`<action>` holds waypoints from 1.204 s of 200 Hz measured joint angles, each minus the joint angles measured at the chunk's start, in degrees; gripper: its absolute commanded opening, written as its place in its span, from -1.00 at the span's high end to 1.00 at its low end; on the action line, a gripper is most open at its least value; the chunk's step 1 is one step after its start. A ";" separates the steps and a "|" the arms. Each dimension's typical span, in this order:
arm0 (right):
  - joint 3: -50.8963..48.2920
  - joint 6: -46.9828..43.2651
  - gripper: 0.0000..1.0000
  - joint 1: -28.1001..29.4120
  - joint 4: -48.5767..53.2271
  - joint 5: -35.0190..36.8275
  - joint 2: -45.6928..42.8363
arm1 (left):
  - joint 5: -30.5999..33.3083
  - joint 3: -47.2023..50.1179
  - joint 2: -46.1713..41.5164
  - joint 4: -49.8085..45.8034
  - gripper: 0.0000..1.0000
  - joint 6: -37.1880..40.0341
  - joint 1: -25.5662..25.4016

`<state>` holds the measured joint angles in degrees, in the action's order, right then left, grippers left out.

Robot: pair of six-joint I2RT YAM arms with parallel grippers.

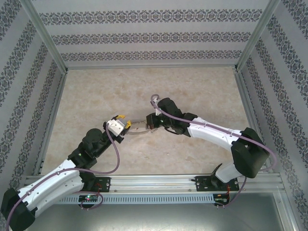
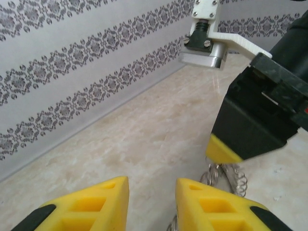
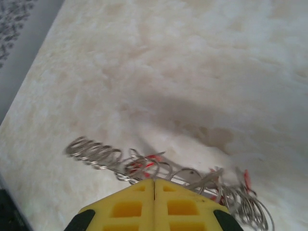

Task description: Put the keys on the keyring

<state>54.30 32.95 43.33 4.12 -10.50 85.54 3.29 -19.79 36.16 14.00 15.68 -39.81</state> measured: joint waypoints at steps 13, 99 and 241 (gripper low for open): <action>-1.51 1.44 1.00 -2.43 0.83 -0.81 0.00 | -0.02 0.20 0.33 -0.33 0.35 -0.42 0.00; -6.10 -1.03 1.00 -9.75 11.91 -2.60 -1.03 | -2.12 0.15 6.95 -0.33 0.34 -2.25 0.00; -8.50 -10.23 0.36 -12.04 28.89 4.28 0.68 | -5.01 -1.25 11.89 -0.33 0.26 -4.04 0.00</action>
<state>45.80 22.72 31.29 33.01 -6.22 86.21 -1.72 -21.04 48.05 13.67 11.64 -39.81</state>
